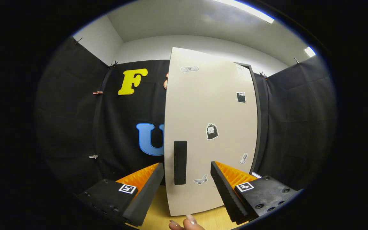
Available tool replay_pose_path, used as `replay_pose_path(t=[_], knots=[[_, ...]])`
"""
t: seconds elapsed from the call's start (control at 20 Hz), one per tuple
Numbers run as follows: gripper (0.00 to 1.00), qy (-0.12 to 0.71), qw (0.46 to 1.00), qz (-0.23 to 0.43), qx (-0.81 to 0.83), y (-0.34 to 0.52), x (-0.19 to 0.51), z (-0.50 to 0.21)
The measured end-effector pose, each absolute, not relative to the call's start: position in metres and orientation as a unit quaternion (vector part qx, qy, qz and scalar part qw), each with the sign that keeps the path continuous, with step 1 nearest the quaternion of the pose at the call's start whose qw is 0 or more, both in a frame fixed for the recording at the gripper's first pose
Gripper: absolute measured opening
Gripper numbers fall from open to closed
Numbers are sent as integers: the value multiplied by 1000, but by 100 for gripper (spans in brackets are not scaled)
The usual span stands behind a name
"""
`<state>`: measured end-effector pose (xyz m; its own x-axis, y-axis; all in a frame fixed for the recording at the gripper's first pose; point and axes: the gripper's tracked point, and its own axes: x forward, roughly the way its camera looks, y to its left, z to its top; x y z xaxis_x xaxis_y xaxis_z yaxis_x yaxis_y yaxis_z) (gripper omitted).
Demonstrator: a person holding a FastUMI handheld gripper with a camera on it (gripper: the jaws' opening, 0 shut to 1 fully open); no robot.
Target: Open the shoe cabinet door, grab the shoes and put them into the shoe cabinet, then close the shoe cabinet door.
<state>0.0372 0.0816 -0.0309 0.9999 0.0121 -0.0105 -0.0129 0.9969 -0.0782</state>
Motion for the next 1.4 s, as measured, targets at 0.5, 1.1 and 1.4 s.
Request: replay_pose_path(t=[0.5, 1.1, 1.4], knots=[[98, 6, 999, 2, -52, 90, 38, -32], [98, 7, 999, -6, -49, 84, 43, -32], [98, 11, 999, -5, -48, 80, 44, -35]])
